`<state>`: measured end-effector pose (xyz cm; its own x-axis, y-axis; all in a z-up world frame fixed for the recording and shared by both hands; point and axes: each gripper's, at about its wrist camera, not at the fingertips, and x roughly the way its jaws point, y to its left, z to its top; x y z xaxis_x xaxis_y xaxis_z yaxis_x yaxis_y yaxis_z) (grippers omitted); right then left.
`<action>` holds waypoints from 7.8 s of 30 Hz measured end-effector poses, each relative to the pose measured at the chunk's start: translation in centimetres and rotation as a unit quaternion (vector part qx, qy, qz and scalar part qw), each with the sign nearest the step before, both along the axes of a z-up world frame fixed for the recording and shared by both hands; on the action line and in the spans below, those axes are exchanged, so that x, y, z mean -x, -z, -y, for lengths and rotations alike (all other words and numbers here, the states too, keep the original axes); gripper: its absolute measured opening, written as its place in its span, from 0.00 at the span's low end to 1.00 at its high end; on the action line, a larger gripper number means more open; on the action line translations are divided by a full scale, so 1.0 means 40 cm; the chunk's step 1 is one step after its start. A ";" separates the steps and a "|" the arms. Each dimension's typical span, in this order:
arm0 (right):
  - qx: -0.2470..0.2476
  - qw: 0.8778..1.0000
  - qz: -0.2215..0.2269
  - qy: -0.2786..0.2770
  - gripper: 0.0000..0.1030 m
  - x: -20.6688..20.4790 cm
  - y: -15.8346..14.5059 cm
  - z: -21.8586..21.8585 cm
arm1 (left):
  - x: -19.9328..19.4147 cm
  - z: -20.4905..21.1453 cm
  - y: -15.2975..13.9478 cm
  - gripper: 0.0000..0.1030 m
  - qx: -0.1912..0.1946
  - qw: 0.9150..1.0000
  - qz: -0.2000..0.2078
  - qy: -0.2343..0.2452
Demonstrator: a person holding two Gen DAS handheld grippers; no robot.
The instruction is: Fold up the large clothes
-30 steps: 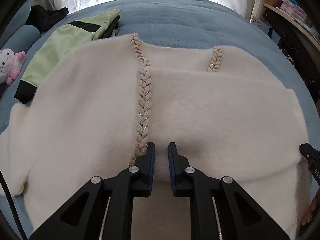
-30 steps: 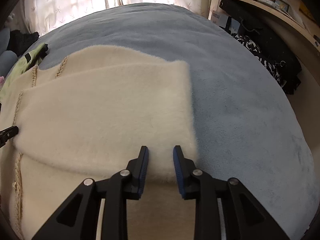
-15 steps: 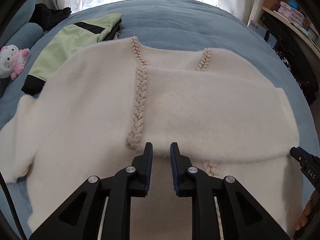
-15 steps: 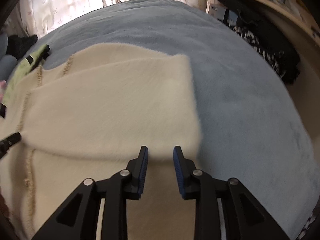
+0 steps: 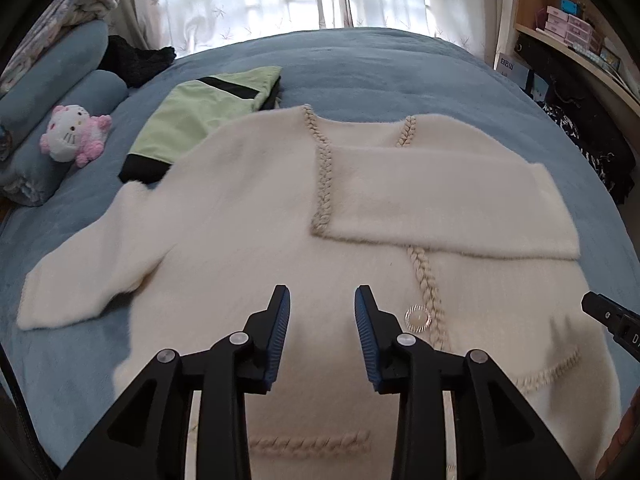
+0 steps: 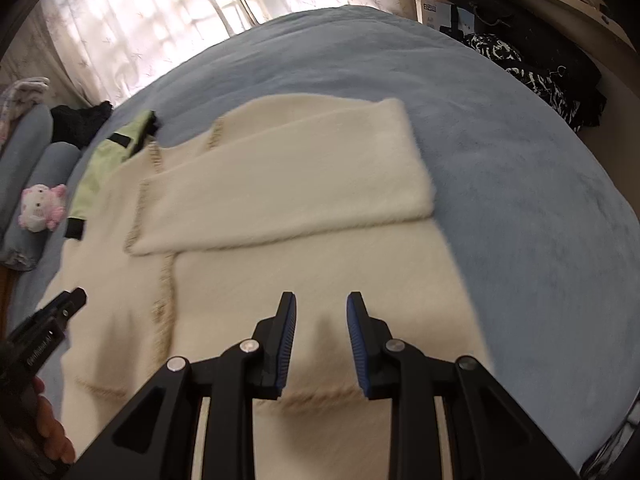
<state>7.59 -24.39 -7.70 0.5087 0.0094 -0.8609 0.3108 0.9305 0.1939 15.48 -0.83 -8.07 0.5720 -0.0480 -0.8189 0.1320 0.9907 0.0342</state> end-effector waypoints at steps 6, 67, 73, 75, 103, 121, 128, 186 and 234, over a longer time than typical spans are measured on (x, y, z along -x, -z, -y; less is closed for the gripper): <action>-0.016 1.000 0.013 -0.021 0.25 0.051 -0.034 -0.092 | 0.105 -0.071 -0.053 0.45 0.004 1.000 0.025 -0.019; -0.003 0.973 0.025 -0.229 0.25 -0.344 0.096 -0.961 | -0.003 -1.072 0.115 0.06 0.159 0.948 0.069 -0.266; -0.031 0.979 0.036 -0.197 0.25 -0.299 0.062 -0.830 | 0.000 -0.810 -0.092 0.06 0.115 0.972 0.124 -0.162; -0.045 0.982 0.040 -0.176 0.25 -0.284 0.049 -0.766 | -0.009 -0.718 -0.134 0.06 0.115 0.977 0.125 -0.129; -0.060 0.991 0.068 -0.099 0.41 -0.156 0.030 -0.356 | 0.053 -0.221 0.006 0.74 0.201 0.977 -0.062 0.047; 0.049 0.945 0.064 -0.316 0.56 -0.152 0.003 -0.688 | 0.146 -0.461 -0.062 0.75 0.121 0.991 0.026 -0.059; 0.172 0.915 0.031 -0.364 0.56 -0.171 0.071 -0.801 | 0.143 -0.543 -0.020 0.75 0.127 0.987 0.021 -0.095; -0.123 0.989 -0.021 -0.073 0.53 -0.374 0.120 -0.064 | -0.253 -0.569 0.148 0.75 0.177 0.980 -0.089 -0.031; -0.039 0.975 0.076 -0.203 0.33 -0.485 0.064 -0.447 | -0.237 -0.270 0.073 0.29 0.112 0.992 0.001 -0.054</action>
<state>26.97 -6.53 -10.27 0.5704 0.2992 -0.7649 -0.1182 0.9515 0.2840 24.95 9.96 -10.97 0.5847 -0.1671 -0.7939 0.0249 0.9818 -0.1883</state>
